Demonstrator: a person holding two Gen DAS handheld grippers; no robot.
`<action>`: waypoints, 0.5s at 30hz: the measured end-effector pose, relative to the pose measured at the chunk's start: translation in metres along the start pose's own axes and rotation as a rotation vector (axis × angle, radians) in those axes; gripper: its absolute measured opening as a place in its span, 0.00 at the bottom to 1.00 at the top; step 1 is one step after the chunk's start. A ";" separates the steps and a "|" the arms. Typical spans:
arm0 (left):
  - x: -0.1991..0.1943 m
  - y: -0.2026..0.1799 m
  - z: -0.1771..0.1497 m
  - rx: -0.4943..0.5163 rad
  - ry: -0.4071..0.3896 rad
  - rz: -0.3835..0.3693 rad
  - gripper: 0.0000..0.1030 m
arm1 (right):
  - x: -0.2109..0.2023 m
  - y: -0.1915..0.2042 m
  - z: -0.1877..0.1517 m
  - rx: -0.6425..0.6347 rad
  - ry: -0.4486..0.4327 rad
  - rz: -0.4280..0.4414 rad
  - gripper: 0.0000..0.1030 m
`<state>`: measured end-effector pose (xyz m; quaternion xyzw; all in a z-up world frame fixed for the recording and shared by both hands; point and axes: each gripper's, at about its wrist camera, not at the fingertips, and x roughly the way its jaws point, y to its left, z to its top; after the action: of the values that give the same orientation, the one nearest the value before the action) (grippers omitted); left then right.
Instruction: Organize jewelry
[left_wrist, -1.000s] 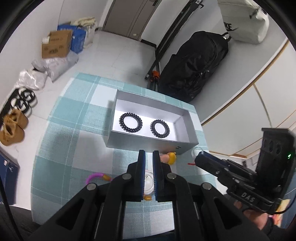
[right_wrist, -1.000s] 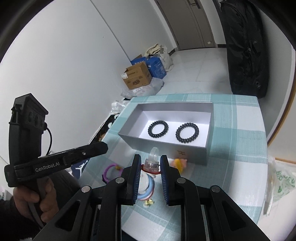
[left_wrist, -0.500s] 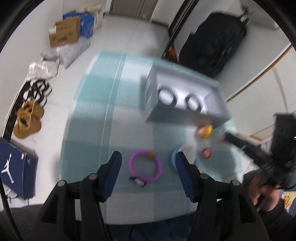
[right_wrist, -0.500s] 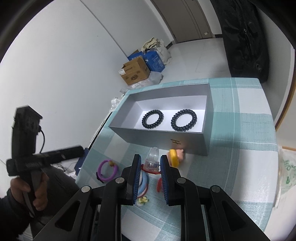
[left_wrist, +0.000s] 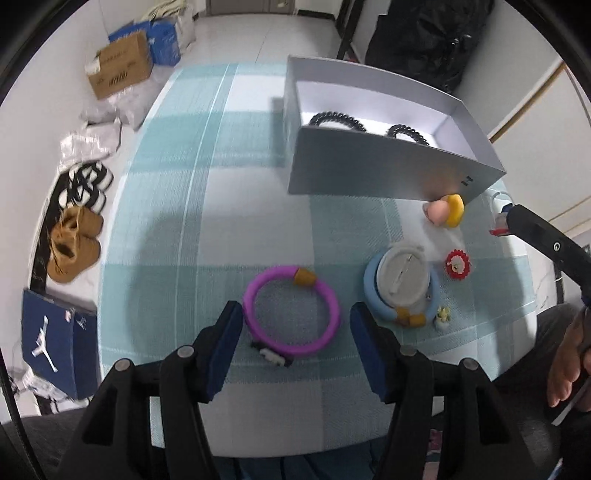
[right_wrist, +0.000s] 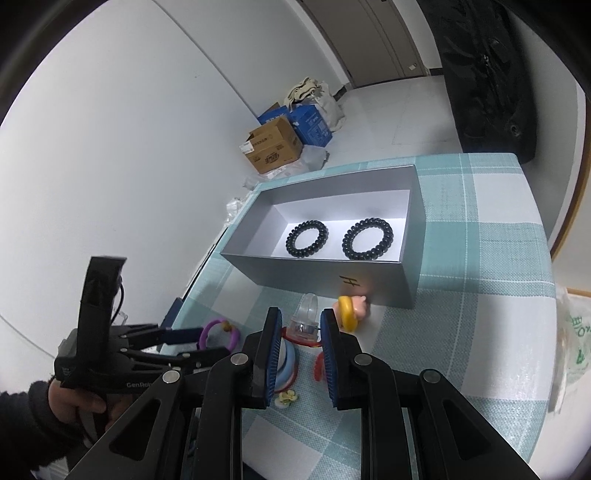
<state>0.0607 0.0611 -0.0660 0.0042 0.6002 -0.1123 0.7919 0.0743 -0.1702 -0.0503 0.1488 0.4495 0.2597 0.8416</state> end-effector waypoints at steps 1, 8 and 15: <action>0.000 -0.003 -0.001 0.010 -0.006 -0.003 0.36 | 0.000 0.000 0.000 -0.001 -0.001 0.000 0.20; 0.002 -0.004 -0.002 0.026 0.020 -0.051 0.04 | -0.004 -0.002 0.001 0.013 -0.014 0.006 0.20; -0.001 -0.012 -0.001 0.060 -0.013 -0.013 0.04 | -0.003 -0.002 0.002 0.013 -0.010 0.005 0.20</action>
<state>0.0570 0.0500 -0.0640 0.0235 0.5914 -0.1356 0.7946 0.0751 -0.1731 -0.0483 0.1566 0.4468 0.2581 0.8422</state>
